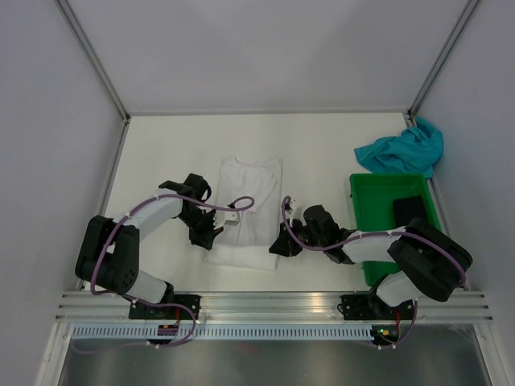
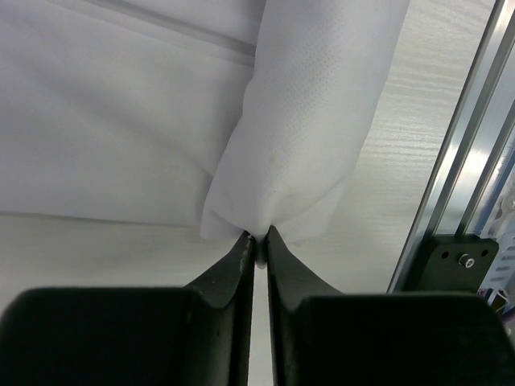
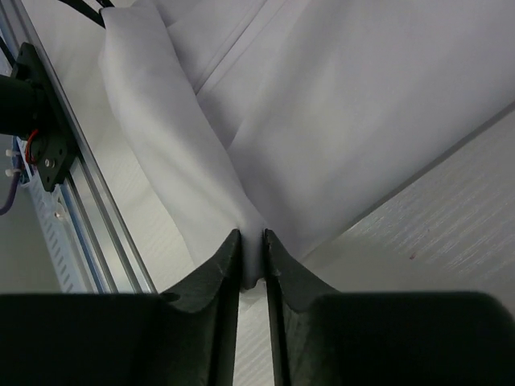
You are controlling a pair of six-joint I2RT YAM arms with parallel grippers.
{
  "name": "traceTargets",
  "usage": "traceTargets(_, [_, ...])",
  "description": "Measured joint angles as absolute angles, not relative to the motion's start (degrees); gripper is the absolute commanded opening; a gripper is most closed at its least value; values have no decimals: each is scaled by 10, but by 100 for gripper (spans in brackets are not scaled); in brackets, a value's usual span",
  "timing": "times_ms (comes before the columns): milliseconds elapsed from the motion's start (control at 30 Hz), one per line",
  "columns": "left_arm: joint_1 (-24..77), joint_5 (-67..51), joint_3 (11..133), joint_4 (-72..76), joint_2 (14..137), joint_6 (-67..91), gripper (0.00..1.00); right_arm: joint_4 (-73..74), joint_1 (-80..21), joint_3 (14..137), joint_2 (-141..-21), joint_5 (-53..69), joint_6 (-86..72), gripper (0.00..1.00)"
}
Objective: Roll the t-shirts
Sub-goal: Roll the tshirt
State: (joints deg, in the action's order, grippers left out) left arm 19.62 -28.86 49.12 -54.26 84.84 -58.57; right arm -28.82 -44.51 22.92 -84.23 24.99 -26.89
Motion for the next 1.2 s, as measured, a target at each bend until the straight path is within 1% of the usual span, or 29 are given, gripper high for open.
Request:
traceTargets(67, [194, -291, 491, -543, 848, -580, 20, -295, -445, 224, -843, 249, -275, 15])
traceTargets(200, [173, -299, 498, -533, 848, -544, 20, -305, -445, 219, -843, 240, -283, 8])
traceTargets(400, [145, -260, 498, -449, 835, -441, 21, -315, -445, 218, -846, 223, -292, 8])
traceTargets(533, [133, -237, 499, -411, 813, -376, 25, -317, -445, 217, -853, 210, -298, 7])
traceTargets(767, [134, -235, 510, -419, 754, -310, 27, -312, -445, 213, -853, 176, -305, 9])
traceTargets(900, [171, -241, 502, -445, 708, -309, 29, -304, -445, 214, -853, 164, -304, 10])
traceTargets(1000, [210, -255, 469, -456, 671, -309, 28, -299, -445, 214, -853, 159, -304, 13])
traceTargets(1067, [221, -255, 458, -460, 673, -309, 27, -297, -445, 214, -853, 154, -303, 18])
traceTargets(1100, [223, -255, 457, -459, 685, -309, 26, -295, -445, 214, -853, 151, -302, 20])
traceTargets(1133, [224, -255, 458, -456, 699, -308, 23, -293, -445, 215, -853, 149, -302, 25])
traceTargets(1200, [231, -251, 463, -450, 750, -306, 21, -284, -445, 218, -852, 143, -301, 27])
